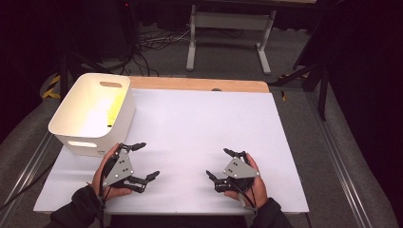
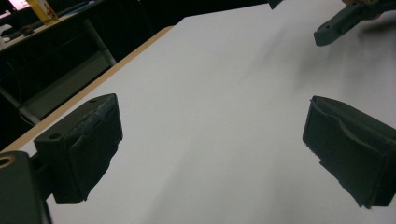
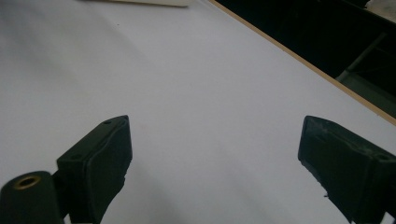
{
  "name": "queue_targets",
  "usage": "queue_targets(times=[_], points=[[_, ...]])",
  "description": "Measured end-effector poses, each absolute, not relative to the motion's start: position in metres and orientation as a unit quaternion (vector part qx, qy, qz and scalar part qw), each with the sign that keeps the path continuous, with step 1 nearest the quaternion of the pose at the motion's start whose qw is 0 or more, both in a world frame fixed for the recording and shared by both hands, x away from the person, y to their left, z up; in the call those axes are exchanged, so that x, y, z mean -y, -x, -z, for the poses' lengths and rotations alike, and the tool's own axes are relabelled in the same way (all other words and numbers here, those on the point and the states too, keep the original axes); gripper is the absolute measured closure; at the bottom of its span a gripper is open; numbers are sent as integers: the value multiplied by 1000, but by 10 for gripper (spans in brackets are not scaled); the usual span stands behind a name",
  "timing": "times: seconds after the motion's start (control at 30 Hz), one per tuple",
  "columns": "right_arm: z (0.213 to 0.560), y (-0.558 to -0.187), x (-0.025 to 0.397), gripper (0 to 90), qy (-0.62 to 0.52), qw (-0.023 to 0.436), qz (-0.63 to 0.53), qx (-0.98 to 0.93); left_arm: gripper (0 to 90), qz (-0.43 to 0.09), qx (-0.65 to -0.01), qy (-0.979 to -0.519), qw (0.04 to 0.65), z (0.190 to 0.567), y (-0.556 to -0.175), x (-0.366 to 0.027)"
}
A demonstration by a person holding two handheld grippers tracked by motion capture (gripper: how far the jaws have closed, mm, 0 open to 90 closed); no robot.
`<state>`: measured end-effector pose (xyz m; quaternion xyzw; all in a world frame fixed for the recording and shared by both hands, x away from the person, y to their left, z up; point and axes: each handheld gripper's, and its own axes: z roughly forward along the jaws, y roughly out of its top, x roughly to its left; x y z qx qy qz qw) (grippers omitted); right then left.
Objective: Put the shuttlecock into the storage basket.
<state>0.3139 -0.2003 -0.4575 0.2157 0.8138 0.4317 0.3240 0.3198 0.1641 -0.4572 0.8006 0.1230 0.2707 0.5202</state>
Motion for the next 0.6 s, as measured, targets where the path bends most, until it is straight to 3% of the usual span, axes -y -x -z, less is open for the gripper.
queue_targets(times=[0.6], points=[[459, -304, 204, 94, -217, 325, -429, -814, 51, -258, -158, -813, 498, 481, -312, -185]])
